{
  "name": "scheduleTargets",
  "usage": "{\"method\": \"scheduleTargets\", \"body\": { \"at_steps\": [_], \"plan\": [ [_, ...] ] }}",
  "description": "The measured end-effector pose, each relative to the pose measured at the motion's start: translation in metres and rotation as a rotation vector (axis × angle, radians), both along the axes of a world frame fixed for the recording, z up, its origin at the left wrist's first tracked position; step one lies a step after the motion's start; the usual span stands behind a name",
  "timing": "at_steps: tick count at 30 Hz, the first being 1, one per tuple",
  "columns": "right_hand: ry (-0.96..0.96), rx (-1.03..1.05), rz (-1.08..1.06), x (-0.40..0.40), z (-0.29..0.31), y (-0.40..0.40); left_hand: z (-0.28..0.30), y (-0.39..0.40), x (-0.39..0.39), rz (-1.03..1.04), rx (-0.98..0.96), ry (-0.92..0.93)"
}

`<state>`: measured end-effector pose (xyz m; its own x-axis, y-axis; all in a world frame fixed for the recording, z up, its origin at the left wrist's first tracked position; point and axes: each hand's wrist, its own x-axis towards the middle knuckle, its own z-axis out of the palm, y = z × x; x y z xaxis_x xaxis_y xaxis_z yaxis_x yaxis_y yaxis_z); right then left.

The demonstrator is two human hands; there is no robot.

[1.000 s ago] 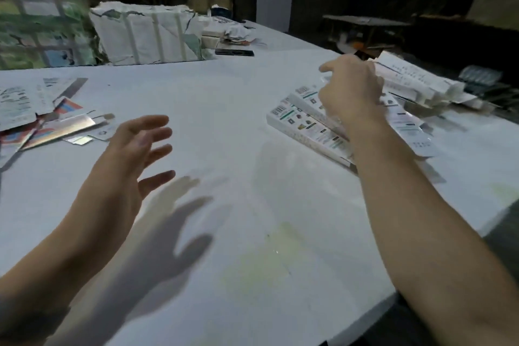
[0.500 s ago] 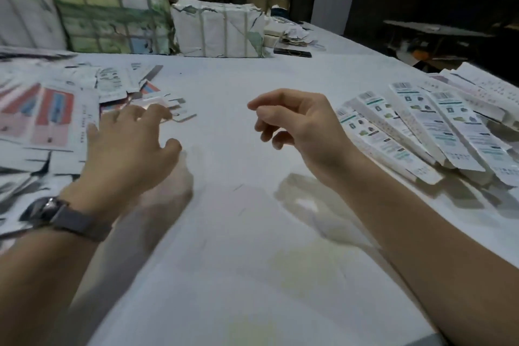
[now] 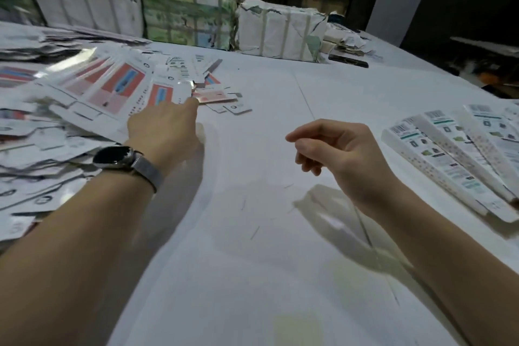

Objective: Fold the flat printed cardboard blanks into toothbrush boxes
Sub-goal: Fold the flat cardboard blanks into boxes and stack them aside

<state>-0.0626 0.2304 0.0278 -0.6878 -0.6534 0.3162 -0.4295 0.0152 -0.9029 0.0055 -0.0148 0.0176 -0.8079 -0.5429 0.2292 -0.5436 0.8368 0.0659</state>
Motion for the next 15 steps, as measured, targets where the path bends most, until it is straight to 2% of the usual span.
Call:
{"method": "scheduleTargets", "body": {
  "at_steps": [6, 11, 15],
  "plan": [
    [0.027, 0.011, 0.001, -0.001, -0.003, -0.002, -0.002, 0.003, -0.002, -0.06, -0.01, 0.028],
    [0.04, 0.023, 0.0, -0.001, -0.005, -0.003, -0.004, -0.002, -0.001, -0.035, 0.062, 0.07],
    [0.034, 0.004, -0.005, -0.001, -0.006, -0.003, 0.0, 0.009, -0.003, -0.09, 0.004, 0.082]
  ]
}}
